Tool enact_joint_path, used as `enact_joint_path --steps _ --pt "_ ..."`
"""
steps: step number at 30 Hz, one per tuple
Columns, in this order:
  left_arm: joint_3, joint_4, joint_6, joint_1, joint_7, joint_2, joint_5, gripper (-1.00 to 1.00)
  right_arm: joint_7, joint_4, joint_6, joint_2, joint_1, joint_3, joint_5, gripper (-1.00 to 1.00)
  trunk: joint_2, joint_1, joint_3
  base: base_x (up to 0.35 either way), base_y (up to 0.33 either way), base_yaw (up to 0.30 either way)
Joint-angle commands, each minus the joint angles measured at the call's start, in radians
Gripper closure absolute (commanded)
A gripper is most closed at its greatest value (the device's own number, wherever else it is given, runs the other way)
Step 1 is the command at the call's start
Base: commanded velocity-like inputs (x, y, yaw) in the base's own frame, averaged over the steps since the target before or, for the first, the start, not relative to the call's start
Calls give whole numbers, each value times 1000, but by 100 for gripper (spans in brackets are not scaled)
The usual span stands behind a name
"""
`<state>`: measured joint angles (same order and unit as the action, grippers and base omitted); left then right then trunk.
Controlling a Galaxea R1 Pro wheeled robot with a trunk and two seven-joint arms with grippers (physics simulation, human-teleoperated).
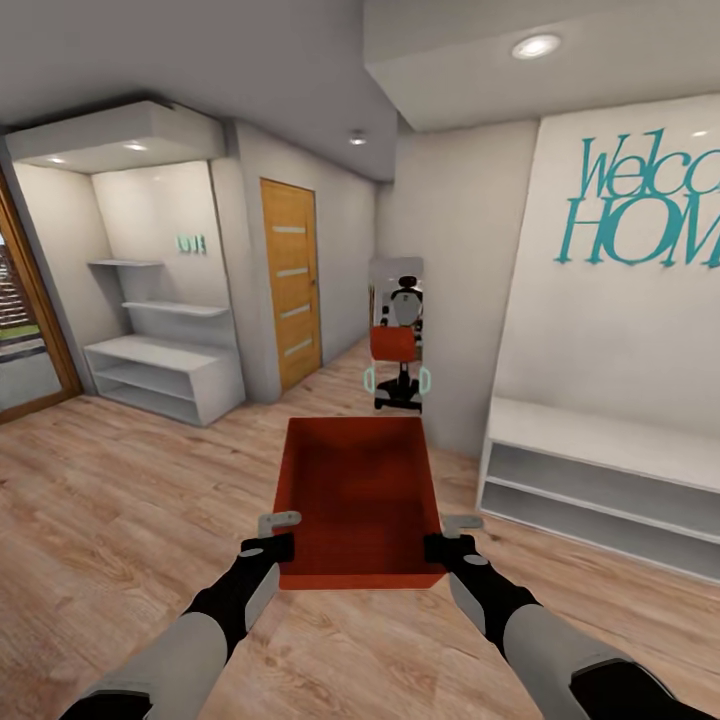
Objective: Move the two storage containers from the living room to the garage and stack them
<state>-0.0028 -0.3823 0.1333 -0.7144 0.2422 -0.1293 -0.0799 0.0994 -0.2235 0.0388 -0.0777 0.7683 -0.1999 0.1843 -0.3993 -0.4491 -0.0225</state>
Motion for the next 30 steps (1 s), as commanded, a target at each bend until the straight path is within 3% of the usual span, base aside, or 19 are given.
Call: enact_joint_path --steps 1,25,30 --pt "21 -6 7 0 43 36 17 100 8 3 4 1 0 17 10 100 -1 -1 0 322 0 85" --pt "21 -6 8 0 43 34 17 100 9 3 3 3 0 17 10 100 -1 -1 0 322 0 254" --pt "21 -6 7 0 43 34 17 100 9 3 3 2 0 17 10 100 -1 -1 0 322 0 101"
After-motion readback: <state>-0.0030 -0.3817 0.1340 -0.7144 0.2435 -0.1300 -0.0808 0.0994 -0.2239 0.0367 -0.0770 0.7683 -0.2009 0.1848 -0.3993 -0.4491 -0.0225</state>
